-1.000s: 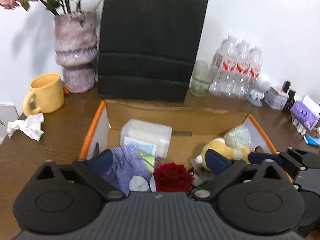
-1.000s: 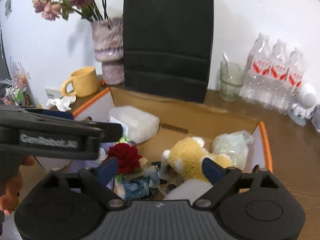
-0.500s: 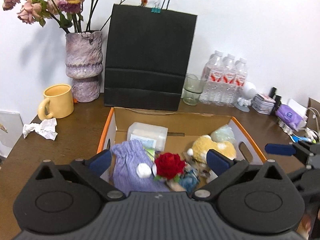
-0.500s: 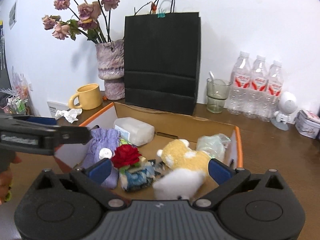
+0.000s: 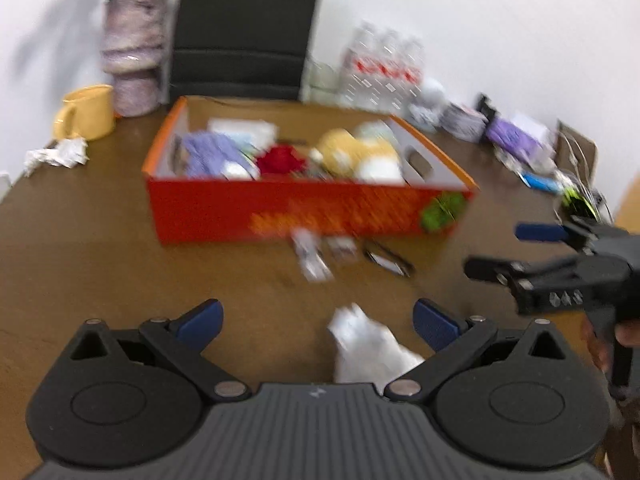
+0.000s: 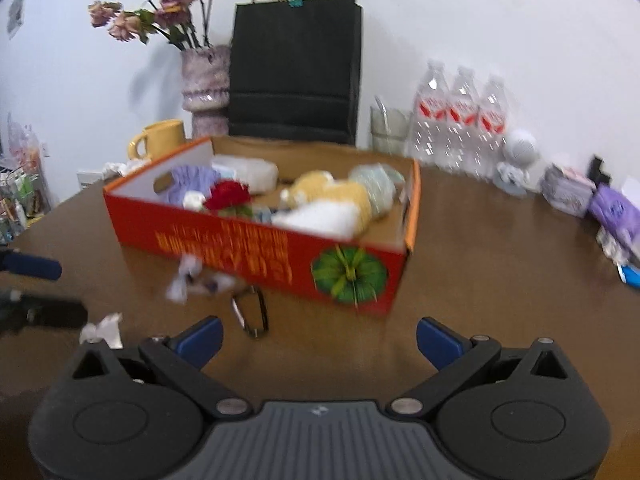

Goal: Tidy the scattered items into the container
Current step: 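Grasp the white tissue with the left tool while the right grasps the black carabiner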

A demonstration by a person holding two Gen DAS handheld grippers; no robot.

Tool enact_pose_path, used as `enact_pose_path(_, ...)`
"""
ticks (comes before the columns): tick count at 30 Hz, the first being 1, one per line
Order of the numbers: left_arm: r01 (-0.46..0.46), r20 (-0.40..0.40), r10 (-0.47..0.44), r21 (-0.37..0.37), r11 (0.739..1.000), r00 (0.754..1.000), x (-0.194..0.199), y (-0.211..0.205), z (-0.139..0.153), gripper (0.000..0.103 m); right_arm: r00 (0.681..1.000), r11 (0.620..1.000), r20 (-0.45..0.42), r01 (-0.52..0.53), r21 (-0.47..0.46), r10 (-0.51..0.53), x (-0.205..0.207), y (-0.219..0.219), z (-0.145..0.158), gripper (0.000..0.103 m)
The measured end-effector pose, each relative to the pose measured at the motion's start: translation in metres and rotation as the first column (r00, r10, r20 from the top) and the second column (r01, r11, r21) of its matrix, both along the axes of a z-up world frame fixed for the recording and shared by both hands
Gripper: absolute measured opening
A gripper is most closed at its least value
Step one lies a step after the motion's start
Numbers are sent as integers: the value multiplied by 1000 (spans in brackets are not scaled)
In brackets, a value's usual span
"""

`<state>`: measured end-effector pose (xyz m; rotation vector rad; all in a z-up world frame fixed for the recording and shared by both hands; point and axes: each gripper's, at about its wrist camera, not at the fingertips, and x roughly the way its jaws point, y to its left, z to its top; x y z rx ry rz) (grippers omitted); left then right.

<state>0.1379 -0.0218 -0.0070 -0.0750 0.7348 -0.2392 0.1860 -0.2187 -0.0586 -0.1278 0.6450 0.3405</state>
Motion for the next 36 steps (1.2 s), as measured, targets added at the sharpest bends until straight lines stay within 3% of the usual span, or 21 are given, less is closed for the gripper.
enact_pose_path(4,62,-29,-61,46,997,998,-5,-18,-15,102,999,999,-16,29,15,-29,-14,-7,-11,103)
enact_pose_path(6,63,-35,-61,56,996,998,-5,-23,-20,96,999,999,-17,33,19,-32,-20,-9,-14,103)
enact_pose_path(8,55,-36,-53,70,996,998,-6,-27,-24,82,999,999,-15,34,22,-34,-25,-9,-17,103)
enact_pose_path(10,47,-41,-44,73,996,998,-2,-29,-27,58,999,999,-10,37,21,-37,-28,-8,-19,103)
enact_pose_path(13,19,-34,-17,54,998,999,0,-23,-28,40,999,999,-14,36,24,-36,-27,-6,-23,103)
enact_pose_path(20,-42,-22,43,40,998,999,12,-8,-26,37,1000,1000,-28,-8,26,9,-9,10,-27,100)
enact_pose_path(25,-62,-24,63,23,998,998,21,0,-28,37,998,998,-43,-52,26,53,16,30,-28,85)
enact_pose_path(27,-67,-21,67,22,998,997,24,2,-28,37,997,997,-46,-68,24,69,27,38,-29,72)
enact_pose_path(30,-74,-18,75,17,997,997,26,6,-29,37,994,995,-60,-93,19,94,41,49,-31,61)
enact_pose_path(35,-85,-8,85,9,996,996,28,12,-30,38,988,991,-79,-132,7,132,51,60,-35,53)
enact_pose_path(36,-85,-7,85,6,996,996,28,13,-30,38,988,991,-80,-134,8,134,52,59,-34,39)
